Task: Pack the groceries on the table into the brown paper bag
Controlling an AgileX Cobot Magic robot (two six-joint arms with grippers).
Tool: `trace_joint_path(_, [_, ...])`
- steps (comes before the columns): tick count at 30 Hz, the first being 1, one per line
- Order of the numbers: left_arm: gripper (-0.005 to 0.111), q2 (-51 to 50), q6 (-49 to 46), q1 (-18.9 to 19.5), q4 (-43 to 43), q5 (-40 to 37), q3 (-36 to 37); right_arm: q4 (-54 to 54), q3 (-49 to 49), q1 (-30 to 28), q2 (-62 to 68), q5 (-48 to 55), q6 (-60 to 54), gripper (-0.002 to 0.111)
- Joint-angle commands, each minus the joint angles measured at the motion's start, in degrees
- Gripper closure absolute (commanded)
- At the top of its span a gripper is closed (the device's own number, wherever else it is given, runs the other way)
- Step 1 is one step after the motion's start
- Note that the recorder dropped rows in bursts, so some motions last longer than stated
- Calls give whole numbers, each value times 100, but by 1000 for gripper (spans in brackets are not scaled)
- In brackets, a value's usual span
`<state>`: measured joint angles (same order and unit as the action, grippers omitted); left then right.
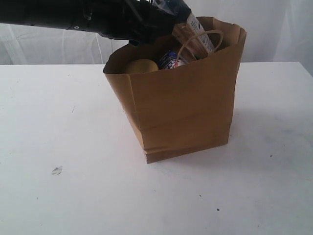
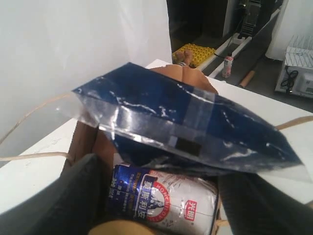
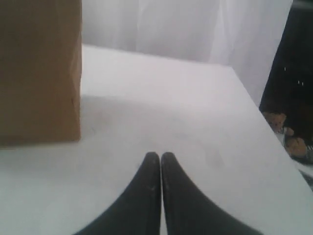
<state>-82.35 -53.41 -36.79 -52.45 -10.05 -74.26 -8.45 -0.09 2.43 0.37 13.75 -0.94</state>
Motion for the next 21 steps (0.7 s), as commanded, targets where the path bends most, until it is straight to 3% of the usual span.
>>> trace_joint_path(1, [36, 93, 84, 12, -113, -2, -47, 787, 9, -21, -37, -2124, 1520, 107])
trace_joint_path(8, [37, 93, 86, 12, -113, -2, -47, 809, 9, -21, -37, -4408, 2306, 107])
trace_joint_path(14, [37, 93, 120, 12, -113, -2, -47, 1464, 9, -21, -37, -4694, 3636, 107])
trace_joint_path(17, [37, 93, 119, 12, -124, -2, -47, 1369, -353, -21, -37, -3455, 3721, 107])
trace_joint_path(21, [37, 93, 230, 12, -133, -2, -47, 1236, -1793, -21, 443, -1043, 3289, 107])
